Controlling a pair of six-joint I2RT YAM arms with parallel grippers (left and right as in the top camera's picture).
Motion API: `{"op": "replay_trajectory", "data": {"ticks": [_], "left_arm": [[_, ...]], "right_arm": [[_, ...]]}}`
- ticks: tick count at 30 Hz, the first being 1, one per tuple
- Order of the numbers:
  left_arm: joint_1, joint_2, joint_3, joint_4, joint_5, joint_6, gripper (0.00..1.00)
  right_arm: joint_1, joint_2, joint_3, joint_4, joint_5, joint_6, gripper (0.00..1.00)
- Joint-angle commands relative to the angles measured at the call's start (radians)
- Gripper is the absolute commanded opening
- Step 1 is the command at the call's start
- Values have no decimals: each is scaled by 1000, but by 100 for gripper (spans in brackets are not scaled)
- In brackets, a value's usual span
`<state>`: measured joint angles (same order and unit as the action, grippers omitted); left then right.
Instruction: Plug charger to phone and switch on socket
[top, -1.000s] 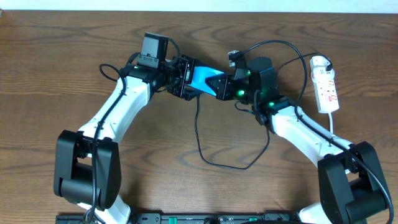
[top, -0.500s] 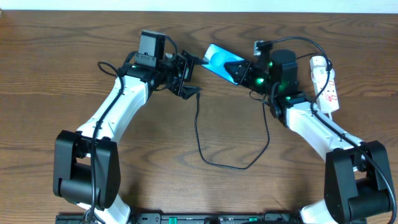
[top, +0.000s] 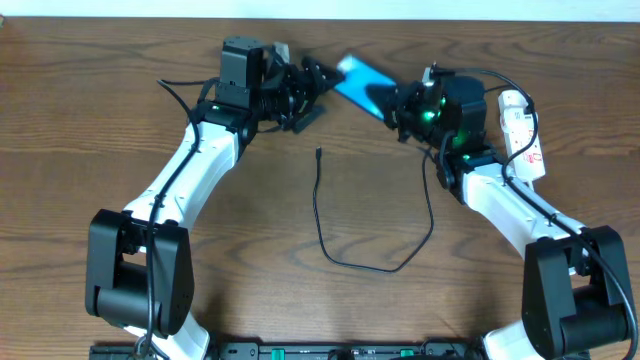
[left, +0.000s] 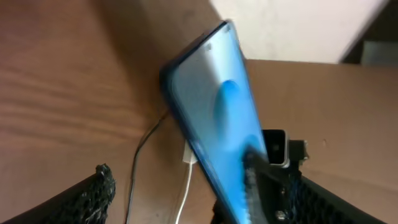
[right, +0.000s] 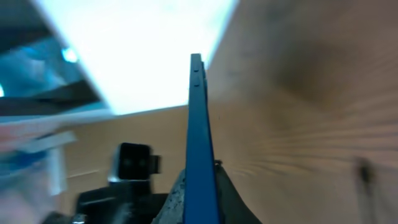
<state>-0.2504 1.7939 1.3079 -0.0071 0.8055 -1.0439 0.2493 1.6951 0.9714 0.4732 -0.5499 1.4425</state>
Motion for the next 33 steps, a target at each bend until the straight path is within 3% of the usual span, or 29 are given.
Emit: {"op": "replay_trajectory", "data": {"ticks": [1, 8, 13, 19, 33], "left_arm": [[5, -17, 5, 61, 5, 63, 87], [19, -17, 5, 234, 5, -127, 87], [35, -17, 5, 275, 4, -258, 87], [34, -17, 5, 275, 18, -367, 77], [8, -17, 5, 317, 94, -481, 74]], "right_arm": [[24, -9, 22, 83, 26, 176, 2], [74, -9, 22, 94, 80, 229, 1], [90, -9, 22, 92, 93, 229, 2], [93, -9, 22, 93, 107, 230, 1], [159, -9, 22, 114, 185, 193, 1]]}}
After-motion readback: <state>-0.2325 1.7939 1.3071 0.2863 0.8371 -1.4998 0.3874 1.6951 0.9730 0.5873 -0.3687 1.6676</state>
